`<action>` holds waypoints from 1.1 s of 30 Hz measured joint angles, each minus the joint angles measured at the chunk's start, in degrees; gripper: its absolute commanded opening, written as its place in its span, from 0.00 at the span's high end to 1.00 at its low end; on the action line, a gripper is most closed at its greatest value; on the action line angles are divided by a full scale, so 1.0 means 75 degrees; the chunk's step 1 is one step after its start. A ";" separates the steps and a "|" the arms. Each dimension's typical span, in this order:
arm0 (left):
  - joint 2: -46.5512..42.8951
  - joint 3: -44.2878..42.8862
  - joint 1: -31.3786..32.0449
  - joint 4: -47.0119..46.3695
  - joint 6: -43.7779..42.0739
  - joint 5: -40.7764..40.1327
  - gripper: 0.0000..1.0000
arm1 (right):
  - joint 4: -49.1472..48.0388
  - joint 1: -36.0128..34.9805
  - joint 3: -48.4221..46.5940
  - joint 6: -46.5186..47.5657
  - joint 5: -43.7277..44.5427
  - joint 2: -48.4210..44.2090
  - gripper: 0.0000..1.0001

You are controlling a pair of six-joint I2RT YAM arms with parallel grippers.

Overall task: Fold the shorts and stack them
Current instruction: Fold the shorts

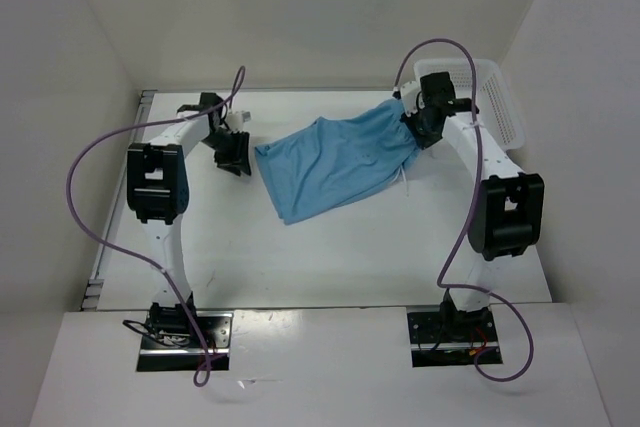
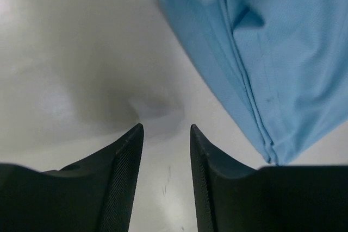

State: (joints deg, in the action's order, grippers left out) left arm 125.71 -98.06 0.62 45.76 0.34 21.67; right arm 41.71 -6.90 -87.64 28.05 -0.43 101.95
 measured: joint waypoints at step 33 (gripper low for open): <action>0.1880 -0.2999 0.0842 0.0038 0.0009 -0.0090 0.82 | 0.0254 -0.5735 -0.2512 0.0458 0.0868 0.2192 0.31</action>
State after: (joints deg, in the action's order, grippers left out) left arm 139.81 -120.55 6.94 46.04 0.40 20.99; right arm 43.62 -49.91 -106.48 31.48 6.09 118.39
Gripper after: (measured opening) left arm 0.148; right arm 0.648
